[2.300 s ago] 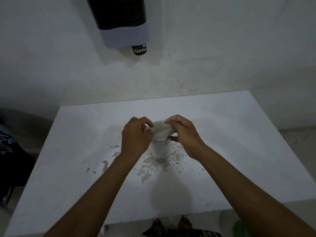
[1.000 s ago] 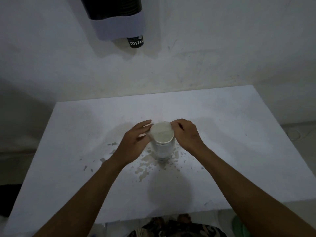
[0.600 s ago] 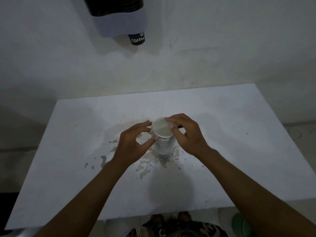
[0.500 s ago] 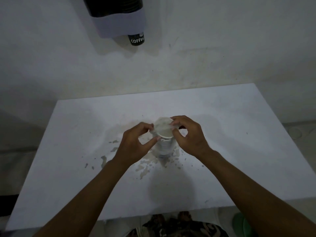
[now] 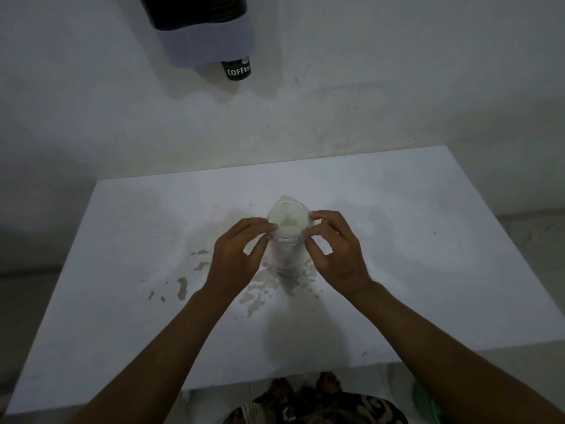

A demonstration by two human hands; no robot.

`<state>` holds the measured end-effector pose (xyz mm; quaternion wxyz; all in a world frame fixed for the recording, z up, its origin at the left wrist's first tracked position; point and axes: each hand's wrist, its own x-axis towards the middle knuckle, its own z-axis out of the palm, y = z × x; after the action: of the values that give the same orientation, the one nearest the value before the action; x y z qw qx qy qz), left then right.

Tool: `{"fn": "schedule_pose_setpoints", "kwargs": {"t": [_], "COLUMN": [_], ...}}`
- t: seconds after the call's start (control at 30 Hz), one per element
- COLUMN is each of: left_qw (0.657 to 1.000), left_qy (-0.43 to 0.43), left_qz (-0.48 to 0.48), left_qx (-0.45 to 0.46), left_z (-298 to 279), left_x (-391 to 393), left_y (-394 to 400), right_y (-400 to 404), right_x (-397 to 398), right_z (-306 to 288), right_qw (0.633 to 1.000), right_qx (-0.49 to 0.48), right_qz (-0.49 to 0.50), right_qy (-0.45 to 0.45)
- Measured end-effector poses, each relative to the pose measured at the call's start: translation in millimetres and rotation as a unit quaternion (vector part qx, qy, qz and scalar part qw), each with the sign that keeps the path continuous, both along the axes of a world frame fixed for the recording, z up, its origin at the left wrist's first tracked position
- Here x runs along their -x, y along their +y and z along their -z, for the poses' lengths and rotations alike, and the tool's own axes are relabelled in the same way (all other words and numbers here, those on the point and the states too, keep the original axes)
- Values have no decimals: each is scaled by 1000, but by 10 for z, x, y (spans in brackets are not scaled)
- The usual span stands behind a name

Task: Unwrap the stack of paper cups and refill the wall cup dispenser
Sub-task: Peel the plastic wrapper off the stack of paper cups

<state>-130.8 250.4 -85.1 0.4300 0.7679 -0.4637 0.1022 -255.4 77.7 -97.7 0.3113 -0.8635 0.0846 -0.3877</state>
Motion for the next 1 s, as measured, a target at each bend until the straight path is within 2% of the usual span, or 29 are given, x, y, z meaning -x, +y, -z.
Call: {"fn": "schedule_pose_setpoints", "kwargs": {"t": [0.1,0.2,0.33,0.4,0.47,0.53,0.7,0.83,1.0], "left_qw": [999,996,991,992,996,997,994,965,957], "left_qy": [23,65,113,99,71,66,96,244,280], "left_qz": [-31,-53,-45,-45,-40,-32,-39,-79,-67], "left_qx": [16,38,62,59,44,29,29,45,-46], "left_z": [1,-9,20,28,54,84,32,-74,5], "left_x": [90,113,157,165,161,172,176,176,70], "left_y": [-12,-9,4,-1,-5,3,-36,-122,-169], "right_y": [33,86,118,168,207,216,144,112,131], "right_x": [-18,-39,-7,-10,-58,-99,-96,-80,-69], "right_z": [11,-10,26,-15,-96,-143,-139,-121,-106], "right_qw": [999,1000,995,977,934,898,874,851,835], "right_qx": [10,-14,-93,-202,-332,-412,-464,-499,-534], "right_qz": [28,8,3,12,36,36,-1,-2,51], "right_qy": [-14,2,25,60,124,149,148,162,126]}}
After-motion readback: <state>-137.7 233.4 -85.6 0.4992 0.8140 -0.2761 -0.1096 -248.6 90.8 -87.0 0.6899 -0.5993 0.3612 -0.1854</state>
